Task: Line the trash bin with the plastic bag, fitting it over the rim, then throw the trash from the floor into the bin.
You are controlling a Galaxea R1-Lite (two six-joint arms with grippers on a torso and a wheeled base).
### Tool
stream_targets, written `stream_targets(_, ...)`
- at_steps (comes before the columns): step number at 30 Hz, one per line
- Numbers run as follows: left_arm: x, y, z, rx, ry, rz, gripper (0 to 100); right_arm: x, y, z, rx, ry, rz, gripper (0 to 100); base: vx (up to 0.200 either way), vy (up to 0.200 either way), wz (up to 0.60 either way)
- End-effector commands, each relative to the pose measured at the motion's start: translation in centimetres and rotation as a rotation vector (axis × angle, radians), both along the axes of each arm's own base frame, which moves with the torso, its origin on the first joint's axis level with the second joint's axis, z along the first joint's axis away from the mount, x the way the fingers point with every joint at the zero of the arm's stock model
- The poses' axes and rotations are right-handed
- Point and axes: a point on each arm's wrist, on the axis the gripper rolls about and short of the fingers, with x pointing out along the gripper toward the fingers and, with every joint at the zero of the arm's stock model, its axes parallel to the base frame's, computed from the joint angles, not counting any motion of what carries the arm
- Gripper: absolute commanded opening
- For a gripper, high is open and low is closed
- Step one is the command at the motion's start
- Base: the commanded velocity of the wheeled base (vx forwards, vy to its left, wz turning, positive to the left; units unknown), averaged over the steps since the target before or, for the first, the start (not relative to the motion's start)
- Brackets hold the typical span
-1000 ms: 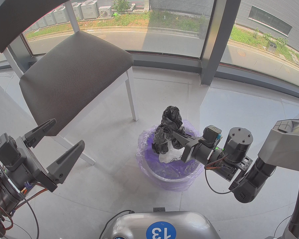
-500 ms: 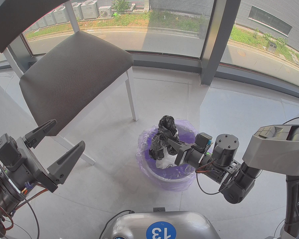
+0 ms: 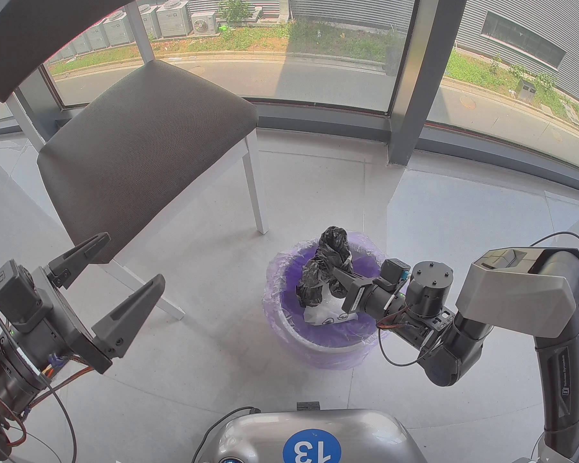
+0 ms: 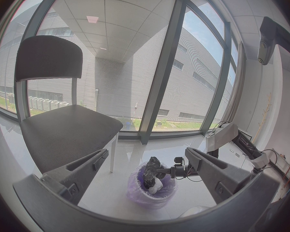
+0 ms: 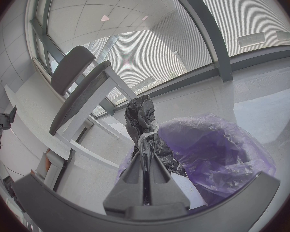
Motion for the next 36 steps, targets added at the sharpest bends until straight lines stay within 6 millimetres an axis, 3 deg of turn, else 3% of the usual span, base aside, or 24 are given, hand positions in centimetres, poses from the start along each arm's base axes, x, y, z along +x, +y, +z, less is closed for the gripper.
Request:
stream_targets(1, 0.0, 0.0, -0.1, 0.002, 0.003, 0.000, 100, 0.4, -0.2, -0.9, -0.001, 0.001, -0.010, 0, 0.000, 0.000, 0.00)
stream_targets(11, -0.1, 0.0, 0.0, 0.000, 0.000, 0.000, 100, 0.9, -1.0, -2.6, -0.021, 0.038, -0.030, 0, 0.000, 0.000, 0.00)
stream_targets(36, -0.2, 0.0, -0.3, 0.011, 0.004, -0.006, 100, 0.3, -0.4, -5.1, -0.059, 0.090, -0.009, 0, 0.000, 0.000, 0.00)
